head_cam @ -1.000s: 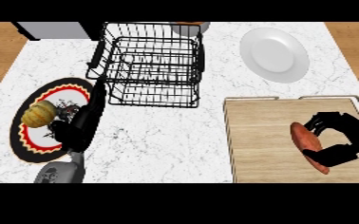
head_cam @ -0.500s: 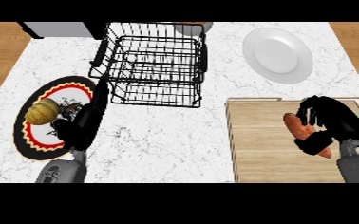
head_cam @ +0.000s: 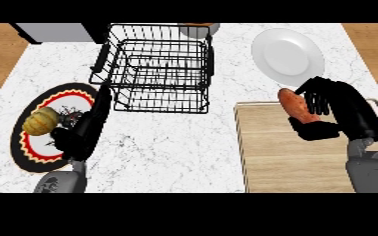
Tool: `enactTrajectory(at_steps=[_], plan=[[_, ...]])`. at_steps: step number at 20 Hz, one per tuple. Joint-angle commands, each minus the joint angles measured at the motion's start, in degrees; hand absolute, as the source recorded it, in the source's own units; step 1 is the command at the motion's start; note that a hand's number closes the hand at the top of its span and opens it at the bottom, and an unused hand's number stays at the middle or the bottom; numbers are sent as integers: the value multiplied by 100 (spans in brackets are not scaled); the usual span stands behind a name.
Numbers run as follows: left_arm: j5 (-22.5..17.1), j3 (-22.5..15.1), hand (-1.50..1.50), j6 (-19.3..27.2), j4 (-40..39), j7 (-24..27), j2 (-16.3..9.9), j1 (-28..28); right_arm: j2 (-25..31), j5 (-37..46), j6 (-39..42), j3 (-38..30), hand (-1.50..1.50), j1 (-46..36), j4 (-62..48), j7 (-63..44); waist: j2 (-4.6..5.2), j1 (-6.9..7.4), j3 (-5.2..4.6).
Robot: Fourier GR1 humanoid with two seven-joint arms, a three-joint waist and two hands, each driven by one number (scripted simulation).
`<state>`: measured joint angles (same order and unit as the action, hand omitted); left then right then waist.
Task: Pick the sweet potato from the tray and place it in the tiered basket
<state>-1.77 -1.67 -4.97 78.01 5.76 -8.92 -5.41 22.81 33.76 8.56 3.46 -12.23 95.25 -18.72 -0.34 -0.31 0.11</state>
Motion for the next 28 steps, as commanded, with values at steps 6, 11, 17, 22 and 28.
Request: enactTrajectory(at_steps=[6, 11, 17, 22, 28], plan=[[96, -287, 0, 26, -87, -224, 369, -187, -548, -315, 496, 137, 150, -1400, 1306, -1432, 26, 45, -16], [4, -167, 0, -242, 35, 38, 139, 133, -1002, -472, 779, 62, 150, -3157, 794, -2696, 30, 137, -20], [120, -243, 0, -87, 91, -313, 274, -213, -1675, -149, 547, 171, 150, -4707, -657, -3296, 43, 162, -18], [86, -210, 0, -211, 268, -52, 202, 189, -2196, 192, -232, 115, 150, -5387, -2000, -2917, 54, 193, -17], [150, -164, 0, -238, -17, 29, 197, -31, -2272, -111, -410, 60, 150, -6300, -3745, -2445, 76, 223, -19]])
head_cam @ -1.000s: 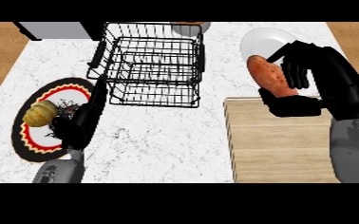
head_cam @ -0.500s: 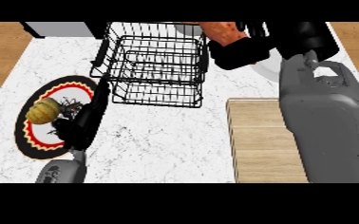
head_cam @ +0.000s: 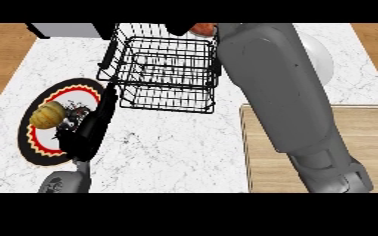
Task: Pick the sweet potato from the tray and place it in the tiered basket
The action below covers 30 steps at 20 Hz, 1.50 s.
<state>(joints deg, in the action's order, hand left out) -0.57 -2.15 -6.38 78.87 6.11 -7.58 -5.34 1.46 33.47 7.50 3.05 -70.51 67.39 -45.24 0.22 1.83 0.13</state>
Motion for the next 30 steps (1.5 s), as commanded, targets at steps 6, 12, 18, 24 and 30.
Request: enactTrajectory(at_steps=[6, 12, 18, 24, 30], plan=[[44, -135, 0, -80, -115, -185, 136, -262, -144, -505, -1153, 465, 150, -915, -2377, 833, 51, 84, -24], [304, -491, 0, 71, -127, 58, 474, -78, -146, -1454, -1749, 855, 150, -1130, -3108, 1323, 75, 193, -28], [131, -192, 0, -171, -240, -26, 171, -306, -146, -2673, -1965, 1323, 150, -1469, -3296, 1064, 49, 203, -28], [54, -249, 0, -224, 40, -318, 182, -242, -146, -3940, -2210, 868, -150, -1381, -3442, 248, 29, 256, -24], [215, -235, 0, 9, -220, -210, 337, -362, -146, -4412, -3006, 1071, -150, -1327, -3590, 999, 42, 127, -24]])
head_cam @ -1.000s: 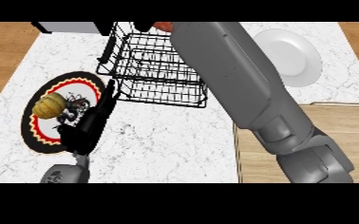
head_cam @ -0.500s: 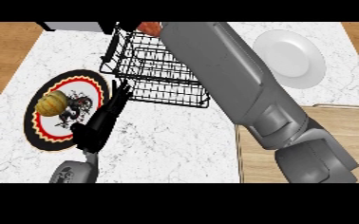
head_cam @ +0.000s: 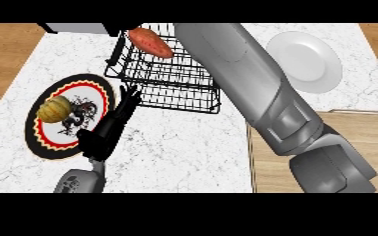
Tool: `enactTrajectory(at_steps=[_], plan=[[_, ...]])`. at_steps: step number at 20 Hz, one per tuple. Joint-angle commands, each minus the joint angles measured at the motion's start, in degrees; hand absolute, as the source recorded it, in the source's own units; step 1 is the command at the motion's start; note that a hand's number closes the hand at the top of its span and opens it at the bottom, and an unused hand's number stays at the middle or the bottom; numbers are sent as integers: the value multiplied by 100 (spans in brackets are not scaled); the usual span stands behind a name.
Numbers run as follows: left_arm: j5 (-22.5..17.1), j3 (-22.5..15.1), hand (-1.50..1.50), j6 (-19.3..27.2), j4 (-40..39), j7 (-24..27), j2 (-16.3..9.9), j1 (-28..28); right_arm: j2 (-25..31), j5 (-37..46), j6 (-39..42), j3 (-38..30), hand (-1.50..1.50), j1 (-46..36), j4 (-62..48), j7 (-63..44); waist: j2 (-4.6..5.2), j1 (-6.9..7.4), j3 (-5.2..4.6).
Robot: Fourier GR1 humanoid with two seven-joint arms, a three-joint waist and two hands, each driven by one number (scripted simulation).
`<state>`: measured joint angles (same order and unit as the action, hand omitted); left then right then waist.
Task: Pick the sweet potato from the tray and place it in the tiered basket
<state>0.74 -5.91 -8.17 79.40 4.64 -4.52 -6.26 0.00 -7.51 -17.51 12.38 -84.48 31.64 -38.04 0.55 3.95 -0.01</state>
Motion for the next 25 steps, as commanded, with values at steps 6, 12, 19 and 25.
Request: enactTrajectory(at_steps=[6, 12, 19, 25], plan=[[-117, 376, 0, 177, -16, -263, -102, -190, 305, 665, -1845, 176, -150, -185, -277, 248, -43, -330, -5], [-68, 335, 0, 172, 203, -132, -162, 236, 1282, 915, -2467, -3, -150, 134, 173, 321, -99, -472, 4], [-124, 496, 0, 88, -80, 42, -251, 159, 2192, 308, -2064, -567, -150, 2002, 2181, 1074, -139, -702, 11], [-124, 483, 0, 157, 70, 5, -177, 229, 3478, -286, -835, -1088, -150, 3497, 3528, 1103, -118, -645, 8]])
